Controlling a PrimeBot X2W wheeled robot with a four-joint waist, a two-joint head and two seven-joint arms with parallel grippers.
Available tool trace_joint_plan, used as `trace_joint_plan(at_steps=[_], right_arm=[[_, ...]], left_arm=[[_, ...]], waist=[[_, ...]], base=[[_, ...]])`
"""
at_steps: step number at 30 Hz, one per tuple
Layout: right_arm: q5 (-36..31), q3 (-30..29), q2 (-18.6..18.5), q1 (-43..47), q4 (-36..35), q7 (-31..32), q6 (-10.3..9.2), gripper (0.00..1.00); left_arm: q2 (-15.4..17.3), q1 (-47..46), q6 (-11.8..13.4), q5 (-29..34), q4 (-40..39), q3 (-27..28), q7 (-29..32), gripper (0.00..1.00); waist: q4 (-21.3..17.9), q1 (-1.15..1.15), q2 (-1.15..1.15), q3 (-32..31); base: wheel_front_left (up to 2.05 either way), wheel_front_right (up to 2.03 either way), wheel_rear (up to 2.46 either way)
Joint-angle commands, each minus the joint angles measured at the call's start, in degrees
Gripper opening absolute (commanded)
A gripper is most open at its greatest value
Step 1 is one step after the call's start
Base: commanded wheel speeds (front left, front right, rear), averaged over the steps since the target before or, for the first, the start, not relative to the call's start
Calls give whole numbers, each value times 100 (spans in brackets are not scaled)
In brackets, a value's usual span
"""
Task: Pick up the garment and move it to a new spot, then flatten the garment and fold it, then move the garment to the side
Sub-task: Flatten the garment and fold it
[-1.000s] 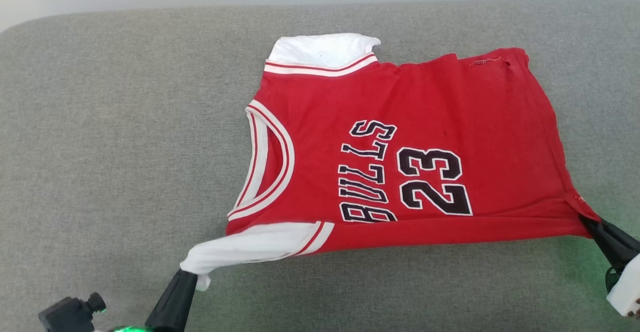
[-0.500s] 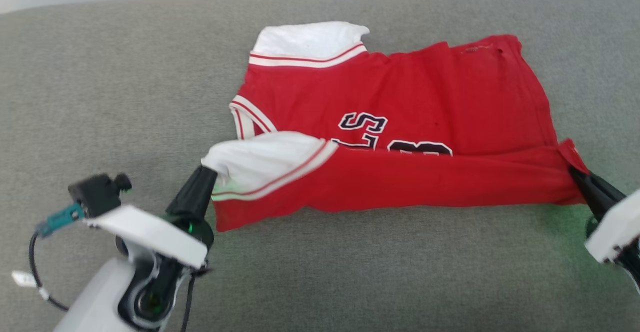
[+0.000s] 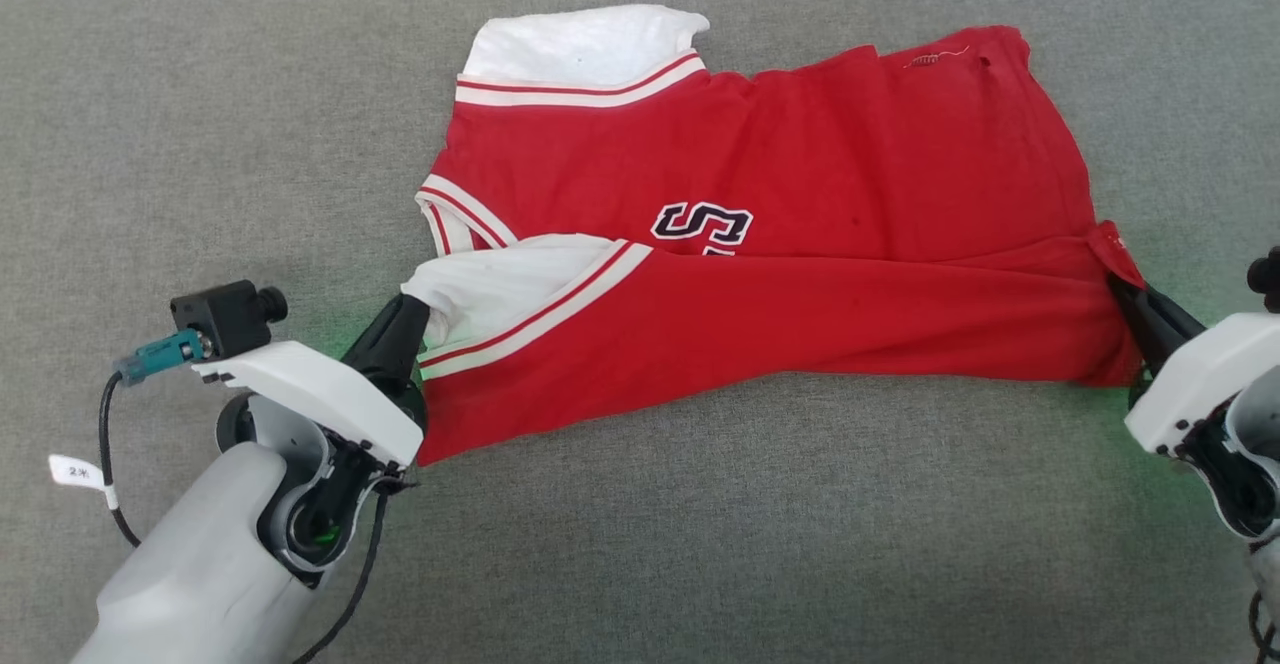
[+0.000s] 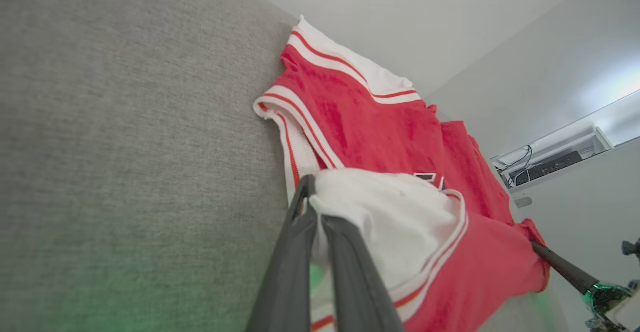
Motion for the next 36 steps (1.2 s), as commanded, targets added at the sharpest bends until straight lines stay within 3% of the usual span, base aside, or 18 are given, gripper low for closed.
trace_joint_plan(at_steps=[1, 3, 6, 8, 9, 10, 15, 21, 23, 29, 33, 36], right_arm=[[28, 27, 17, -73, 53, -71, -27, 0], [57, 119, 44, -143, 203, -174, -27, 0], [51, 264, 49, -232, 423, -314, -27, 3], [80, 373, 68, -246, 537, -377, -21, 29], [107, 419, 74, -242, 593, -409, -21, 44], [120, 454, 68, -253, 636, -419, -21, 100], [207, 560, -72, -179, 641, -656, -21, 100], [423, 438, -202, 175, 465, -880, -16, 100], [434, 403, -241, 343, 338, -912, -16, 100], [323, 363, -178, 439, 22, -887, -16, 100], [234, 316, -121, 467, -155, -836, -16, 100], [190, 261, -60, 492, -265, -810, -16, 100]], left_arm=[[45, -108, 16, 2, 64, -34, -44, 0], [71, -216, 15, 38, 230, -200, -67, 1], [80, -360, 15, 125, 446, -493, -76, 38], [128, -479, 15, 257, 579, -706, -91, 100], [148, -534, 15, 306, 615, -792, -113, 100], [194, -589, 15, 316, 633, -869, -125, 100], [687, -930, 15, 554, 377, -1245, 24, 100], [1353, -1256, 123, 606, -385, -1620, 1210, 100], [1685, -1213, 421, 595, -981, -1772, 1869, 100], [2268, -1036, 1181, 526, -2084, -1862, 2682, 100], [2586, -976, 1488, 447, -2665, -1922, 3091, 100], [2819, -1029, 1717, 722, -2821, -2062, 3356, 100]], waist=[[-1, 0, 0, 3], [7, 0, 0, -1], [41, 0, 0, -53], [64, 0, 0, -111], [74, 0, 0, -147], [78, 0, 0, -179], [104, 0, 0, -344], [158, 0, 0, -525], [127, 0, 0, -546], [-16, 0, 0, -539], [-90, 0, 0, -521], [-128, 0, 0, -504]], base=[[0, 0, 0], [0, 0, 0], [0, 0, 0], [0, 0, 0], [0, 0, 0], [0, 0, 0], [0, 0, 0], [0, 0, 0], [0, 0, 0], [0, 0, 0], [0, 0, 0], [0, 0, 0]])
